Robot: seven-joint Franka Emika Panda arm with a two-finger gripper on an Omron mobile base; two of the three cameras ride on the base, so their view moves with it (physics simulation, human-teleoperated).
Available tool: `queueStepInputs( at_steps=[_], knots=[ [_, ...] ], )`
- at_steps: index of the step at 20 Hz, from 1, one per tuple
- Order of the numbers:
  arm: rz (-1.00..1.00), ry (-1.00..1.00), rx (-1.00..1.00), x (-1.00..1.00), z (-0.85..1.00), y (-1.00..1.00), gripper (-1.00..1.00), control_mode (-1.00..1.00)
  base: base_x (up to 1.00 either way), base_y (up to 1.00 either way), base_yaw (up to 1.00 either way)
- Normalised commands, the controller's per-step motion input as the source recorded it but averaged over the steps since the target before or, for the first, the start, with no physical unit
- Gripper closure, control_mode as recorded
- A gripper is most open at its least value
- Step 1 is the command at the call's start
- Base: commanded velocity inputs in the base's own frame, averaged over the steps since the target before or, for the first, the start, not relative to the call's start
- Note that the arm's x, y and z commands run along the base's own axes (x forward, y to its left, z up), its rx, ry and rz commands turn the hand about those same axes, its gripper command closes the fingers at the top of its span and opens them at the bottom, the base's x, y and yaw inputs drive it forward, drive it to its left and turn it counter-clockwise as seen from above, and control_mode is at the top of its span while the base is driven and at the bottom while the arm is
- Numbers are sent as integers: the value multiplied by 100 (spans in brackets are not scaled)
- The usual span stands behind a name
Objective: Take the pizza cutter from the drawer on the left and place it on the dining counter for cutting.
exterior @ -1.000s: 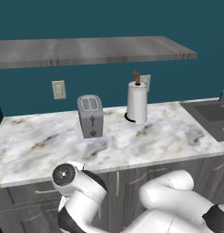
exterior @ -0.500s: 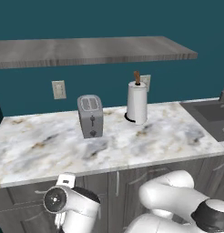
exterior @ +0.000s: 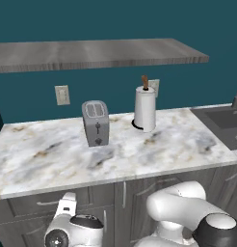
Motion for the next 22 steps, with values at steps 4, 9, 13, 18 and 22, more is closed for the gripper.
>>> queueStepInputs(
  at_steps=[4, 9, 13, 18, 22],
  knots=[
    [0, -13, 0, 0, -16, 20, -100, -100, 0, 0, 0],
    [0, -8, -1, 0, -11, 27, -100, -100, 0, 0, 0],
    [0, -2, -1, 2, -1, 18, -100, -100, 0, 0, 0],
    [0, 0, 0, 23, 0, 12, -100, -100, 0, 0, 0],
    [0, -3, -1, 35, -3, 1, -100, -100, 0, 0, 0]
  ],
)
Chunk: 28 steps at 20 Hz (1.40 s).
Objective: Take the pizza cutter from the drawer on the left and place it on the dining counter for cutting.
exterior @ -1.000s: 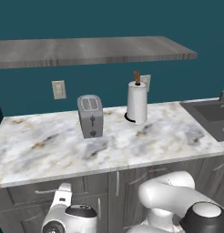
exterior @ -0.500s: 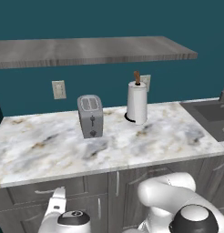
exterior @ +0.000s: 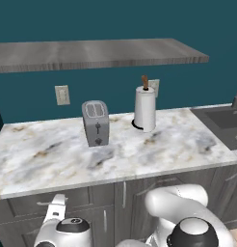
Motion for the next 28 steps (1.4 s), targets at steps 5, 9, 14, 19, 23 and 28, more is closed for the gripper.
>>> queueStepInputs(
  at_steps=[5, 9, 14, 19, 23, 28],
  knots=[
    [1, -9, -5, 37, -30, 0, -100, -100, 0, 0, 0],
    [1, -8, -14, 32, -43, 7, -100, -100, 0, 0, 0],
    [1, -4, -18, 13, -37, 19, -100, -100, 0, 0, 0],
    [1, -1, -18, 1, -27, 40, -100, -100, 0, 0, 0],
    [1, -4, -13, 6, -21, 24, -100, -100, 0, 0, 0],
    [3, -9, -7, 7, -16, 0, -100, -100, 0, 0, 0]
  ],
)
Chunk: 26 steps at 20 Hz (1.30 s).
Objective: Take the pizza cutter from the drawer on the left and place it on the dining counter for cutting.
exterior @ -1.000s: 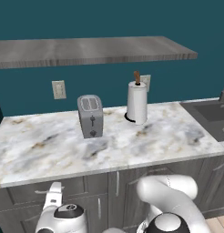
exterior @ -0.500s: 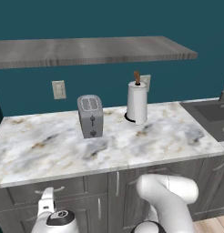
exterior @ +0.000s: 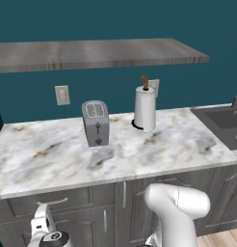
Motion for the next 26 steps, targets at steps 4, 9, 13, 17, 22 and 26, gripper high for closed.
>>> queueStepInputs(
  at_steps=[4, 9, 13, 17, 22, 26],
  knots=[
    [5, -15, -2, 10, -11, 0, -100, -100, 0, 0, 0],
    [6, -8, 0, 41, -13, -2, -100, -100, 0, 0, 0],
    [5, -6, 0, 50, -9, -6, -100, -100, 0, 0, 0],
    [4, -6, 0, 40, -19, -1, -100, -100, 0, 0, 0],
    [1, -4, 0, 14, -26, 0, -100, -100, 0, 0, 0],
    [0, -4, 0, 11, -24, 0, -100, -100, 0, 0, 0]
  ],
)
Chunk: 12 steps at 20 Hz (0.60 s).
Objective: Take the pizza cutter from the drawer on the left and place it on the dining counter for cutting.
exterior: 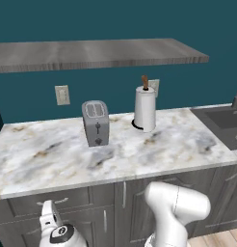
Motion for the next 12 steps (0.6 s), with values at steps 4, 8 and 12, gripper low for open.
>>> queueStepInputs(
  at_steps=[4, 8, 12],
  knots=[
    [0, -11, 0, 24, -16, 0, -100, -100, 0, 0, 0],
    [0, -10, 0, 19, -12, 0, -100, -100, 0, 0, 0],
    [0, -7, 0, 13, -9, 0, -100, -100, 0, 0, 0]
  ],
)
